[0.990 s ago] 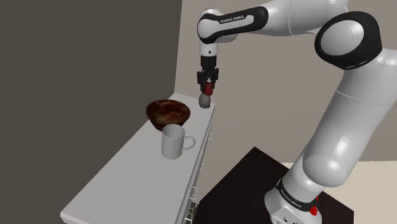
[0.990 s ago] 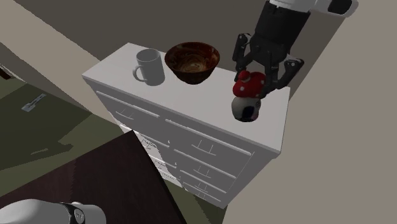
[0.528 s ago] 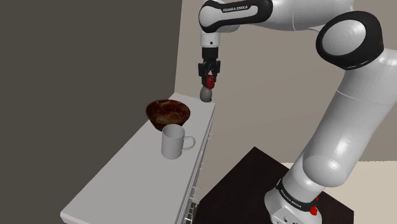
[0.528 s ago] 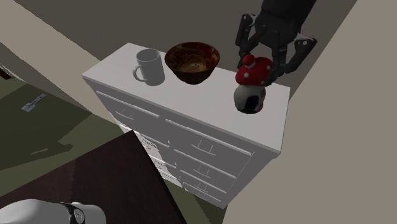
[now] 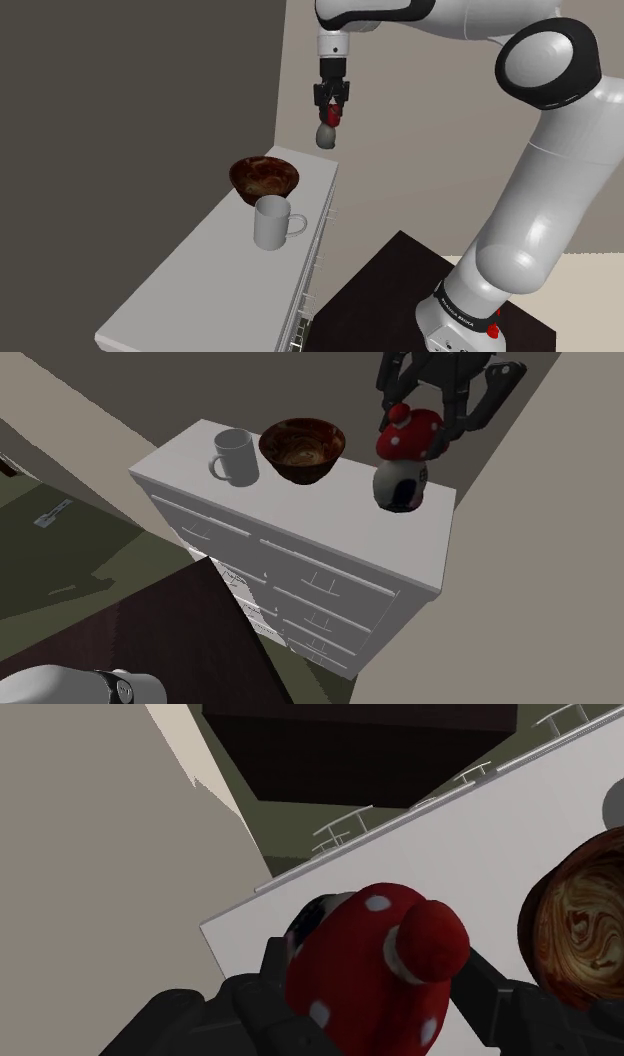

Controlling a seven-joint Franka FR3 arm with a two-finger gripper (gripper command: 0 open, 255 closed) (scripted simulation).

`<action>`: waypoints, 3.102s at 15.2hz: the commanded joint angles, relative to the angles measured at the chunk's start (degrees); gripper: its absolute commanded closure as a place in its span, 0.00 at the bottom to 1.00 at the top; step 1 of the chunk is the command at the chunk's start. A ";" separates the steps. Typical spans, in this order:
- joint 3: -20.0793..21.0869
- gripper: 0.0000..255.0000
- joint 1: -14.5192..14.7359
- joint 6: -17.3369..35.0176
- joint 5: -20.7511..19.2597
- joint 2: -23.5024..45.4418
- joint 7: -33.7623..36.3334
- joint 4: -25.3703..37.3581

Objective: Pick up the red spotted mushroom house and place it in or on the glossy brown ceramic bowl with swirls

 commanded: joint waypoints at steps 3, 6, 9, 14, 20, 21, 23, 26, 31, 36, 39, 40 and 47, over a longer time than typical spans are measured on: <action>-0.04 1.00 -0.05 -3.08 -0.01 0.27 -0.16 3.36; -0.05 1.00 -0.06 -5.59 0.01 0.81 -0.25 6.41; -0.06 1.00 -0.08 -8.18 0.03 1.51 -0.35 9.70; 2.19 1.00 2.91 -9.39 0.88 1.11 5.01 10.40; 5.60 1.00 7.41 -11.33 2.17 2.33 13.16 13.57; 6.15 1.00 8.19 -11.70 2.37 2.77 14.53 14.41; 7.22 1.00 9.77 -12.53 2.72 3.86 17.27 16.39; 8.79 1.00 12.23 -13.97 3.14 6.08 21.42 20.19; 10.21 1.00 14.72 -13.68 3.44 8.07 25.35 22.05; 10.15 1.00 14.52 -8.88 3.58 6.16 24.98 15.34; 10.11 1.00 14.45 -6.19 3.64 5.33 24.79 11.83; 10.10 1.00 14.43 -5.32 3.66 5.10 24.73 10.73; 10.05 1.00 14.33 0.50 3.73 4.03 24.37 3.83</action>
